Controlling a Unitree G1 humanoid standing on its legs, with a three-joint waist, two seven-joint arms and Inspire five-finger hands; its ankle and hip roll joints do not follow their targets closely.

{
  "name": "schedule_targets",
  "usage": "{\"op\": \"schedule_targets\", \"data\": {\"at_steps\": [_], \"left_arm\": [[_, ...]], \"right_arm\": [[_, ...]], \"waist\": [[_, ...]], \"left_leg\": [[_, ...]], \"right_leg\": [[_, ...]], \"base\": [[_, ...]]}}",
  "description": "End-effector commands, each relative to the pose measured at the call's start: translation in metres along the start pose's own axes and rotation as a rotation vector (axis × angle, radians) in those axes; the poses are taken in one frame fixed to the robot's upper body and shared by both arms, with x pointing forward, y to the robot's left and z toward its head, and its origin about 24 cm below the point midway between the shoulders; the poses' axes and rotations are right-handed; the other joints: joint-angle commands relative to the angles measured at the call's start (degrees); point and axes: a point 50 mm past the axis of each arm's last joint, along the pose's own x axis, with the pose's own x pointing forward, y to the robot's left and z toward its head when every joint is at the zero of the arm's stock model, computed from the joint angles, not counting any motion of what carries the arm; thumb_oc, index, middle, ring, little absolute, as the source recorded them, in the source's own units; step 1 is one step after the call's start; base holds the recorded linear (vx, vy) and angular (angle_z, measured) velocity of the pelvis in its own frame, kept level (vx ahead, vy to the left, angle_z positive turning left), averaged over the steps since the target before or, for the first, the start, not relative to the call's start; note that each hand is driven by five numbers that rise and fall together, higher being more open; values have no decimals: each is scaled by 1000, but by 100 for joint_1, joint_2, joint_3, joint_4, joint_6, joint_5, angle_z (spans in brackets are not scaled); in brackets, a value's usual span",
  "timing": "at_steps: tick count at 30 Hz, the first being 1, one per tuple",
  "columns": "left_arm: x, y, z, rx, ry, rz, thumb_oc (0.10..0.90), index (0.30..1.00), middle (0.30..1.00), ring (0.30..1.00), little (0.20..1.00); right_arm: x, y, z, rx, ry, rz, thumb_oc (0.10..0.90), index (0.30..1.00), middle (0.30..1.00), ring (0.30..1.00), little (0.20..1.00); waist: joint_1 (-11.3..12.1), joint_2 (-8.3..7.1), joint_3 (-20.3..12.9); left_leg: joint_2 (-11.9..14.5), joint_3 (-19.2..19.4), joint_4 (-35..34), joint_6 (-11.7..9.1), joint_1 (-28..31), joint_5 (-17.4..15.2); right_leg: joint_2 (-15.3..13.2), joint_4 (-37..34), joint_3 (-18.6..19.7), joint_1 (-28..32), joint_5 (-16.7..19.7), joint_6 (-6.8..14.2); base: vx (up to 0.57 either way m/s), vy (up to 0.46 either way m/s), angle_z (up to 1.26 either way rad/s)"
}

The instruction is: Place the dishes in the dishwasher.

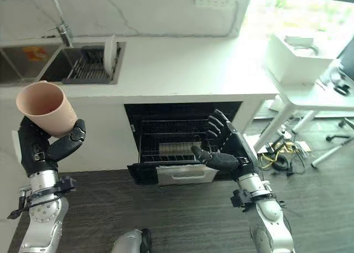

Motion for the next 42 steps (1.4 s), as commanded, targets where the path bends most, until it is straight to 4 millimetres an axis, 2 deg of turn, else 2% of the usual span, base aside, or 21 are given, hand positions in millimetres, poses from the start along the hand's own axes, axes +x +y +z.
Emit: {"op": "schedule_targets", "data": {"at_steps": [1,2,3,4,5,6,8,10,12,14,16,18,19,20,21,22,24,26,30,33,42], "left_arm": [[20,-5,63,-33,-368,-79,400,300,300,300,300],[20,-5,64,-31,-370,-80,400,300,300,300,300],[21,-6,64,-21,-367,-84,400,300,300,300,300],[21,-8,64,-10,-366,-97,400,300,300,300,300],[21,-10,65,-3,-368,-108,400,300,300,300,300],[21,-12,65,13,-377,-120,400,300,300,300,300],[26,-15,69,15,-390,-126,400,300,300,300,300],[31,-19,76,46,-435,-117,400,300,300,300,300],[33,-23,80,69,-465,-101,400,300,300,300,300],[33,-28,83,85,-491,-106,400,300,300,300,300],[34,-32,85,95,-505,-131,400,300,300,300,300],[33,-32,85,92,-494,-146,400,300,300,300,300],[33,-28,85,96,-489,-137,400,300,300,300,300],[32,-25,84,97,-476,-123,400,300,300,300,300],[31,-21,78,80,-446,-111,400,300,300,300,300],[27,-20,75,56,-424,-108,400,300,300,300,300],[22,-24,69,42,-395,-133,400,300,300,300,300],[19,-32,65,30,-394,-161,400,300,300,300,300],[21,-40,62,32,-380,-190,400,300,300,300,300],[20,-53,57,93,-383,-235,400,300,300,300,300],[19,-86,44,188,-375,-361,400,300,300,300,300]], "right_arm": [[11,8,55,-26,-301,10,800,900,900,900,900],[11,10,55,-19,-308,15,800,900,900,900,900],[12,14,55,-15,-315,22,800,900,900,900,900],[11,16,56,-11,-321,24,800,900,900,900,900],[11,17,56,-3,-323,26,800,900,900,900,900],[10,17,54,20,-322,36,800,900,900,900,900],[11,15,53,49,-314,50,800,900,900,900,900],[14,18,56,83,-327,89,800,900,900,900,900],[15,22,57,119,-341,108,800,900,900,900,900],[16,28,57,143,-352,127,800,900,900,900,900],[16,31,58,149,-360,139,800,900,900,900,900],[15,35,57,156,-358,164,800,900,900,900,900],[17,39,56,159,-341,202,800,900,900,900,900],[21,43,54,161,-322,225,800,900,900,900,900],[24,46,51,141,-285,235,800,900,900,900,900],[23,45,50,123,-252,242,800,900,900,900,900],[22,37,44,98,-226,215,800,900,900,900,900],[18,28,46,82,-232,201,800,900,900,900,900],[26,24,50,61,-216,208,800,900,900,900,900],[30,29,47,79,-215,224,800,900,900,900,900],[37,44,36,116,-172,250,800,900,900,900,900]], "waist": [[94,106,-397],[113,82,-414],[102,41,-443],[49,51,-449],[-20,67,-425],[-118,87,-364],[-102,30,-297],[-122,-168,-178],[-201,-265,-126],[-340,-270,-127],[-405,-274,-153],[-422,-276,-180],[-366,-268,-204],[-346,-248,-219],[-400,-193,-246],[-458,-137,-270],[-511,-23,-254],[-602,67,-167],[-582,224,-189],[-593,289,-275],[-715,329,-473]], "left_leg": [[245,-661,-1264,-605,-119,897],[217,-663,-1264,-574,-81,861],[143,-669,-1264,-458,52,737],[83,-739,-1264,-379,161,633],[40,-807,-1264,-330,237,573],[48,-875,-1264,-310,361,492],[128,-948,-1264,-414,366,531],[305,-887,-1264,-620,342,598],[515,-989,-1264,-775,345,601],[745,-1193,-1264,-882,418,508],[941,-1371,-1264,-960,478,422],[1174,-1538,-1264,-1085,523,402],[1431,-1598,-1264,-1239,524,519],[1606,-1511,-1264,-1317,569,580],[1719,-1518,-1264,-1383,658,615],[1836,-1420,-1264,-1443,684,710],[1991,-955,-1264,-1430,710,1111],[1838,-638,-1264,-1319,687,1080],[1163,-822,-1264,-1152,603,754],[955,-1180,-1264,-1128,681,584],[903,-1179,-1264,-1117,921,315]], "right_leg": [[375,131,-213,60,241,-50],[297,131,-291,95,454,-17],[190,131,-455,232,1076,78],[255,149,-458,264,1588,141],[308,378,-346,110,1759,144],[341,525,-267,-286,1769,60],[282,131,-415,-370,1423,-30],[-78,131,-324,-925,1107,24],[-361,131,80,-1449,1374,189],[-470,131,566,-1837,1541,296],[-528,131,752,-1999,1591,353],[-454,131,739,-2000,1444,398],[-462,131,586,-1967,1310,448],[-446,131,387,-1955,1280,421],[-277,131,450,-1963,1202,347],[-142,131,498,-1953,1113,222],[12,131,181,-1785,1025,56],[86,131,1,-1641,965,-29],[154,131,-69,-1613,887,-69],[275,131,103,-1554,780,-146],[86,131,172,-1448,823,34]], "base": [[437,357,33],[383,334,18],[372,317,8],[370,315,2],[296,183,12],[211,38,19],[133,-176,14],[42,-411,0],[88,-468,-12],[209,-596,29],[218,-638,45],[218,-761,67],[215,-811,39],[224,-766,13],[194,-530,-19],[182,-442,-37],[105,-338,-3],[55,-263,62],[28,-74,31],[117,63,-18],[84,76,-5]]}}
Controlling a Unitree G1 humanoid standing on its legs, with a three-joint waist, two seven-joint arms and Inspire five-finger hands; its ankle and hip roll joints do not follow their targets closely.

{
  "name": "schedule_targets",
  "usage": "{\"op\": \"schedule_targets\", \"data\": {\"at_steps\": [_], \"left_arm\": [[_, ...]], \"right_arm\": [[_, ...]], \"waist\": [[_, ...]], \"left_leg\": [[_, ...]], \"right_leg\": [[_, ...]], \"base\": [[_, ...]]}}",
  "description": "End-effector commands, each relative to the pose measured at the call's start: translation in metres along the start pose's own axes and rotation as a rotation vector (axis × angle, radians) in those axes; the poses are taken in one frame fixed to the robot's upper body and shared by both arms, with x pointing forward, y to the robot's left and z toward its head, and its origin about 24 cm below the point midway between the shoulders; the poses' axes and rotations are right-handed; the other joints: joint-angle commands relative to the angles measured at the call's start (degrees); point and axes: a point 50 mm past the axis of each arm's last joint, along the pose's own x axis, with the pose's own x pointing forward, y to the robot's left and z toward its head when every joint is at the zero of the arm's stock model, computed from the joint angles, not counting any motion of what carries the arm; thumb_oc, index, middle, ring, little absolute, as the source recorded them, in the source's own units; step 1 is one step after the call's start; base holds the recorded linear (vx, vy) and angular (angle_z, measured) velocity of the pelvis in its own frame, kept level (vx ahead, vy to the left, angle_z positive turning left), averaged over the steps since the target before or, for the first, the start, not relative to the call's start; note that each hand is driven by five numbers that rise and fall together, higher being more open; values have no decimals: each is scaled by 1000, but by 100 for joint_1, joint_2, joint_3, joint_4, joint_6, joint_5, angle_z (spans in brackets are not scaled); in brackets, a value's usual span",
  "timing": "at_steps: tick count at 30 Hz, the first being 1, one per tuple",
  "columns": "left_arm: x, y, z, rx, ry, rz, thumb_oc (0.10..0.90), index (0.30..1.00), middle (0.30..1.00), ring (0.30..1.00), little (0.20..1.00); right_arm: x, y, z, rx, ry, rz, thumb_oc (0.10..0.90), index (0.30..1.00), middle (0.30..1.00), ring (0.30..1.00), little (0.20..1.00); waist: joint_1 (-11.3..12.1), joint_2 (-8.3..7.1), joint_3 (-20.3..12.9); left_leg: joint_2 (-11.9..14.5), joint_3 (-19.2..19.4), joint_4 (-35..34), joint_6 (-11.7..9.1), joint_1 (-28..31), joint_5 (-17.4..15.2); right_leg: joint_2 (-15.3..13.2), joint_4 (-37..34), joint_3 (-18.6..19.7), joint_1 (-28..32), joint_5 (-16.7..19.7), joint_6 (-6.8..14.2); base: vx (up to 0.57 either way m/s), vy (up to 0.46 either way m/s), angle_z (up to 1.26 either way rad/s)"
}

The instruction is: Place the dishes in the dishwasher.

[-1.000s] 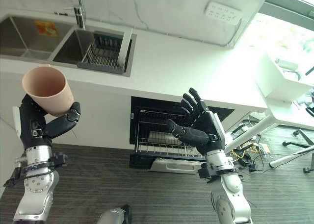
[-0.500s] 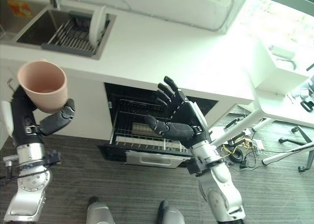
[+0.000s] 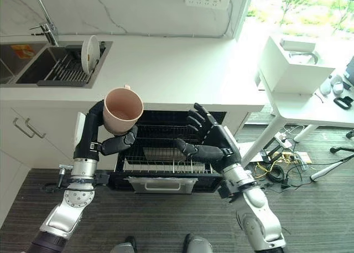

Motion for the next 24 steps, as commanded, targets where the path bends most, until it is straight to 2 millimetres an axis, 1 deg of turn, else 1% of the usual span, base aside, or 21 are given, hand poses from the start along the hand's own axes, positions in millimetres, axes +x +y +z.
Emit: {"op": "schedule_targets", "data": {"at_steps": [1,6,10,15,24], "left_arm": [[26,-3,38,29,-251,-1,400,300,300,300,300],[30,-19,37,47,-250,-64,400,300,300,300,300],[29,-31,38,23,-239,-94,400,300,300,300,300],[31,-38,45,11,-268,-136,400,300,300,300,300],[31,-49,50,-35,-270,-190,400,300,300,300,300]], "right_arm": [[22,17,45,-29,-235,112,800,900,900,900,900],[29,23,46,-3,-260,122,800,900,900,900,900],[36,35,42,41,-256,148,800,900,900,900,900],[42,43,40,56,-254,167,800,900,900,900,900],[55,58,37,84,-228,195,800,900,900,900,900]], "waist": [[65,74,-570],[72,54,-595],[67,43,-636],[92,25,-660],[138,10,-715]], "left_leg": [[496,-165,3,-178,90,-132],[449,-152,3,-141,177,-211],[435,-137,3,-112,273,-258],[432,-155,3,-103,352,-290],[426,-188,3,-101,442,-321]], "right_leg": [[-348,-650,360,530,42,669],[-391,-650,385,559,56,701],[-381,-650,453,581,63,692],[-369,-650,461,631,60,685],[-339,-650,462,680,53,654]], "base": [[78,39,-2],[36,9,-1],[56,0,-6],[38,-19,-5],[33,-5,0]]}}
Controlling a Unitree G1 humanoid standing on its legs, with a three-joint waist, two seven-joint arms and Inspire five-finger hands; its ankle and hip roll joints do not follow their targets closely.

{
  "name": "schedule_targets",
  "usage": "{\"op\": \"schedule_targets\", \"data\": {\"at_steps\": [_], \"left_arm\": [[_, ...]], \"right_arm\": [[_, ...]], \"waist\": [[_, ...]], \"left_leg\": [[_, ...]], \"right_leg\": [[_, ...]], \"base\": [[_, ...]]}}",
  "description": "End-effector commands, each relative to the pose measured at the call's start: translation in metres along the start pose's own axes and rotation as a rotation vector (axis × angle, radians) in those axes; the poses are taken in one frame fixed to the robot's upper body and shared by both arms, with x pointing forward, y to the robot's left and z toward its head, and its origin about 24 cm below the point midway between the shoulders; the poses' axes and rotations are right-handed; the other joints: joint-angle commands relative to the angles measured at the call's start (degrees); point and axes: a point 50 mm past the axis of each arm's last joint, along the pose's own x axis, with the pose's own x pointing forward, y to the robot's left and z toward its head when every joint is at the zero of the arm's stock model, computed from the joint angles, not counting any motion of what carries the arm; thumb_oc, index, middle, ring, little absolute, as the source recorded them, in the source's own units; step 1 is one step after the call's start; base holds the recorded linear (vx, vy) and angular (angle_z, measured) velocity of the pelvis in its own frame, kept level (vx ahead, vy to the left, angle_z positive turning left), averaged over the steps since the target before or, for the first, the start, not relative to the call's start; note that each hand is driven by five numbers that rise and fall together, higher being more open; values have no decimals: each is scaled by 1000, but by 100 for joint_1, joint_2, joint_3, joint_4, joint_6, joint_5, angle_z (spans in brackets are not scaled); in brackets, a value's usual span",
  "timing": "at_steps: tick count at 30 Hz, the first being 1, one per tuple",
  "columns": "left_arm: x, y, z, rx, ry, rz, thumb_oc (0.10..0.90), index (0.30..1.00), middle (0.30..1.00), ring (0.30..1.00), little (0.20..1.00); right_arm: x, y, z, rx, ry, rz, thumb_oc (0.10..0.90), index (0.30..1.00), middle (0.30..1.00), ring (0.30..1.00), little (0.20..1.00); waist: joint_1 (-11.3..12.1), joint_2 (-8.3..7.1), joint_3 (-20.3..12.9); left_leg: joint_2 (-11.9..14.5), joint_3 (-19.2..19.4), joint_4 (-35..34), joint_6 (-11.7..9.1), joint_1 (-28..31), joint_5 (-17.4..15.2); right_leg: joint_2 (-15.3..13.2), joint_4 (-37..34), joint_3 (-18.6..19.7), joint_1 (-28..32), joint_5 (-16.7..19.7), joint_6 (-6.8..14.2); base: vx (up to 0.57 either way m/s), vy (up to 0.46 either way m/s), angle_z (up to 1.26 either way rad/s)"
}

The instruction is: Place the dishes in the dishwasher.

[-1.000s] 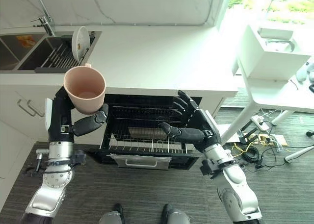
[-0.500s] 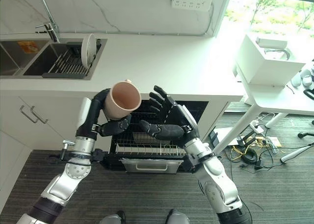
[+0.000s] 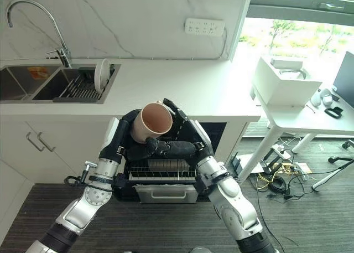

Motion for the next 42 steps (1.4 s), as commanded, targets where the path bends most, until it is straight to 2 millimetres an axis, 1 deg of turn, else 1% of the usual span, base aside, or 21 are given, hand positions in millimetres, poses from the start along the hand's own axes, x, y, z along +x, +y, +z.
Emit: {"op": "schedule_targets", "data": {"at_steps": [1,13,18,22,24,25,26,29,30,37,42], "left_arm": [[30,4,47,-38,-266,13,400,300,300,300,300],[34,-9,55,-66,-280,-54,400,300,300,300,300],[34,-10,57,-71,-278,-83,400,300,300,300,300],[32,-13,58,-54,-289,-105,400,300,300,300,300],[31,-14,59,0,-315,-103,400,300,300,300,300],[31,-12,57,58,-330,-84,400,300,300,300,300],[31,-11,56,79,-327,-64,400,300,300,300,300],[32,0,46,108,-283,42,400,300,300,300,300],[32,4,43,115,-269,104,400,300,300,300,300],[31,13,39,123,-236,206,400,300,300,300,300],[31,18,36,123,-215,261,400,300,300,300,300]], "right_arm": [[25,18,43,24,-240,101,800,900,900,900,900],[37,33,54,46,-313,97,800,900,900,900,900],[38,34,57,43,-329,95,800,900,900,900,900],[39,36,60,31,-334,101,800,900,900,900,900],[40,34,60,10,-324,93,800,900,900,900,900],[39,32,61,1,-316,74,800,900,900,900,900],[39,29,61,-4,-317,51,800,900,900,900,900],[36,22,63,-3,-328,-41,800,900,900,900,900],[34,19,64,-23,-342,-93,800,900,900,900,900],[30,15,68,-53,-357,-167,800,900,900,900,900],[30,16,71,-54,-368,-176,800,900,900,900,900]], "waist": [[141,45,-264],[148,45,-291],[168,42,-291],[168,28,-293],[155,22,-298],[136,22,-298],[132,23,-293],[104,33,-285],[93,41,-280],[81,59,-262],[83,64,-245]], "left_leg": [[441,-306,-156,-228,337,-225],[397,-322,-156,-200,390,-270],[388,-333,-156,-191,402,-283],[384,-327,-156,-187,396,-289],[387,-313,-156,-188,400,-295],[388,-306,-156,-190,407,-300],[387,-303,-156,-191,410,-299],[385,-284,-156,-189,415,-306],[380,-280,-156,-182,412,-311],[376,-273,-156,-183,409,-306],[364,-277,-156,-181,411,-308]], "right_leg": [[-339,-605,298,582,-36,592],[-352,-605,294,600,-28,587],[-362,-605,268,608,-29,585],[-356,-605,269,593,-18,583],[-351,-605,275,593,-20,585],[-346,-605,283,592,-17,584],[-346,-605,285,593,-14,584],[-334,-605,306,577,-8,579],[-334,-605,308,565,-5,572],[-329,-605,317,564,-6,558],[-324,-605,319,568,-12,543]], "base": [[0,0,0],[0,0,0],[0,0,0],[0,0,0],[0,0,0],[0,0,0],[0,0,0],[-39,8,0],[-42,8,0],[-14,3,0],[0,0,0]]}}
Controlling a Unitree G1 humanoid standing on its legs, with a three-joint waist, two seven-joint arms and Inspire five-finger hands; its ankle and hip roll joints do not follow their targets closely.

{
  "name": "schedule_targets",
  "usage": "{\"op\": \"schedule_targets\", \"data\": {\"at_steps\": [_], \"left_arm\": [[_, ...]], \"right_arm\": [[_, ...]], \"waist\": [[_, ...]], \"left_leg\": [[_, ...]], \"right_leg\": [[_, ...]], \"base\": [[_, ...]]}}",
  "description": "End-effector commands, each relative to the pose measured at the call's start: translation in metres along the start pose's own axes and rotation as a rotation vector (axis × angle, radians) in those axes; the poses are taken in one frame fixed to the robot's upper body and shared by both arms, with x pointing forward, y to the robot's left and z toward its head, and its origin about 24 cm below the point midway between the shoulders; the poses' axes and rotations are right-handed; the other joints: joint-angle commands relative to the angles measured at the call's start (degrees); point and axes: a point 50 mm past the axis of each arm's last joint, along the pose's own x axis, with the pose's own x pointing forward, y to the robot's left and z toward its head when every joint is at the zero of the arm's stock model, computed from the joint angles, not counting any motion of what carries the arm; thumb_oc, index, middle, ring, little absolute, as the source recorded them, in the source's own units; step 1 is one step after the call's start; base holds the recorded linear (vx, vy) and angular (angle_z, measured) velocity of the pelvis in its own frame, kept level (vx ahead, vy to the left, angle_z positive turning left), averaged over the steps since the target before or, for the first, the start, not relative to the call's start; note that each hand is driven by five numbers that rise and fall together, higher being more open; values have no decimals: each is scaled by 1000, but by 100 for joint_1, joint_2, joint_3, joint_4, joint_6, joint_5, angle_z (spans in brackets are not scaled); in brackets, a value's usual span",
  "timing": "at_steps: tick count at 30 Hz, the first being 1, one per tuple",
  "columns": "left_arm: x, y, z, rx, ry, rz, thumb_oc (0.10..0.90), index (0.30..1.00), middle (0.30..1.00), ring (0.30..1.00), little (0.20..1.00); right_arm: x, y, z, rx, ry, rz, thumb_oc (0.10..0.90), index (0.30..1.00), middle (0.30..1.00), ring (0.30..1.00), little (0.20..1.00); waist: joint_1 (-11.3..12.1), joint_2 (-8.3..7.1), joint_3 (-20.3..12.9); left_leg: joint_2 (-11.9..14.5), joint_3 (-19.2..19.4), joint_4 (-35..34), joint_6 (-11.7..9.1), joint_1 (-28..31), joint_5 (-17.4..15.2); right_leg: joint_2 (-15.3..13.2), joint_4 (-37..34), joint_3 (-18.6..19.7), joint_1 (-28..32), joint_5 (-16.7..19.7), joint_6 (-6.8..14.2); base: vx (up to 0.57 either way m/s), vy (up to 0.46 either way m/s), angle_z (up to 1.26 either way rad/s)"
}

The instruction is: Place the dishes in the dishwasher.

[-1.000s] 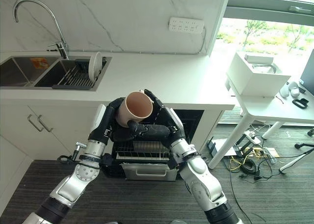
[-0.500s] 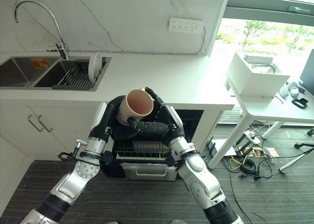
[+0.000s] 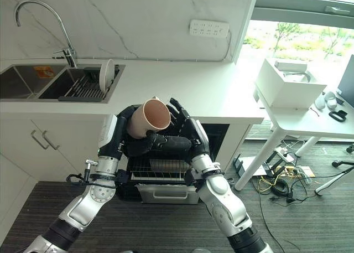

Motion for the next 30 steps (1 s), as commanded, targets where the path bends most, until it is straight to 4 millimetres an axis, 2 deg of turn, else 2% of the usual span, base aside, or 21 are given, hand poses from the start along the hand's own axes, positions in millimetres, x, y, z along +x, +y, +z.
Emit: {"op": "schedule_targets", "data": {"at_steps": [1,10,15,30], "left_arm": [[27,20,35,-43,-209,163,400,300,300,300,300],[25,10,41,-82,-231,86,400,300,300,300,300],[24,2,47,-116,-248,29,400,300,300,300,300],[24,-8,55,-178,-254,-29,400,300,300,300,300]], "right_arm": [[16,16,74,13,-367,39,800,900,900,900,900],[19,22,73,47,-376,72,800,900,900,900,900],[21,29,71,127,-381,119,800,900,900,900,900],[25,49,81,273,-460,229,800,900,900,900,900]], "waist": [[-13,42,-244],[41,32,-260],[72,30,-261],[183,28,-284]], "left_leg": [[364,-283,-143,-182,405,-332],[354,-302,-143,-172,398,-333],[349,-309,-143,-164,389,-332],[336,-359,-143,-162,380,-325]], "right_leg": [[-323,-602,314,565,-32,542],[-333,-602,247,600,-58,531],[-346,-602,209,604,-62,531],[-360,-602,134,635,-71,522]], "base": [[0,0,0],[0,0,0],[0,0,0],[2,-2,1]]}}
